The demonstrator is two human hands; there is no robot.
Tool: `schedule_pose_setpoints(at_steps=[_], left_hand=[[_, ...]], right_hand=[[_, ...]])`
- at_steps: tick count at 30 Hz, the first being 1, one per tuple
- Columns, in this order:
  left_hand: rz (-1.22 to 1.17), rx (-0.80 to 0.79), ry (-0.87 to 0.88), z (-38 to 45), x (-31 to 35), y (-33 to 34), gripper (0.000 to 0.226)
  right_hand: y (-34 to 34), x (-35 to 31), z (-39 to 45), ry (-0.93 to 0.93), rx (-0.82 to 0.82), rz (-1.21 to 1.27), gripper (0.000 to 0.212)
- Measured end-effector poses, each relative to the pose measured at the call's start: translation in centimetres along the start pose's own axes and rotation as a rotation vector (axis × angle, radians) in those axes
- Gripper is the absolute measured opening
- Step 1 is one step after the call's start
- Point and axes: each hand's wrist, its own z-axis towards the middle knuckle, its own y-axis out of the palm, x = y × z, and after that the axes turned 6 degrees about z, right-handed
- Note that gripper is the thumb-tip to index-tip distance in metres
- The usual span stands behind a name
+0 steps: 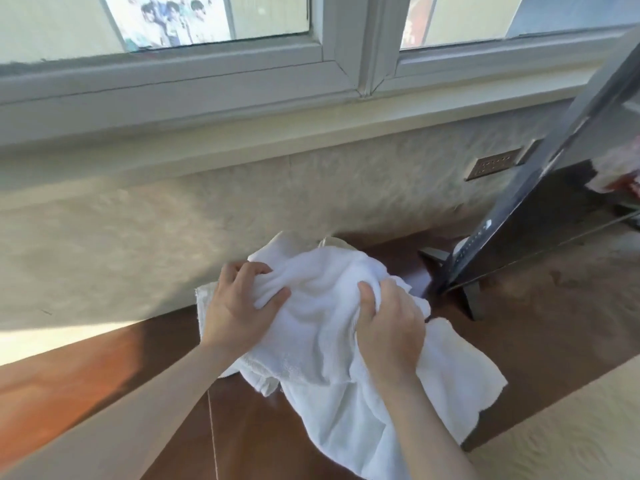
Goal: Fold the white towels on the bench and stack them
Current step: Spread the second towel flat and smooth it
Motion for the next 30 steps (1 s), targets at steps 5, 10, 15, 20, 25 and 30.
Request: schedule_pose_setpoints(at_steps=[5,10,15,20,25,30], left_hand=[[-0.017,0.171,-0.063,-3.8,-7.1,-10.1,0.040],[0.071,0.303,-0.140,-10.3,-18.2,-21.7,0.040],[0.258,0.363,-0.299,-17.8,-30.1,-31.2,0.040],[0.442,0.386,-0.318,-22.7,-40.0,-36.6,0.032],[0.596,0.007,-0.463,-26.3,-47.2,-34.5,0.056],[0.534,-0.403,-0.438,-28.1,-48.7,-28.0,0.059]], right_hand=[[1.8,-11.5,-4.7,-0.189,-0.113,0.136,0.045],[6.2,-23.0,-13.4,-0.303,-0.242,0.204,0.033],[11.9,-32.4,-22.8,-0.485,-0.402,0.201,0.034],[17.2,-38.2,-30.6,-0.667,-0.449,0.115,0.037],[20.7,-39.2,-37.8,-0.505,-1.076,-0.164,0.048],[22.0,-35.5,-39.8,-0.430,-1.305,-0.234,0.052]])
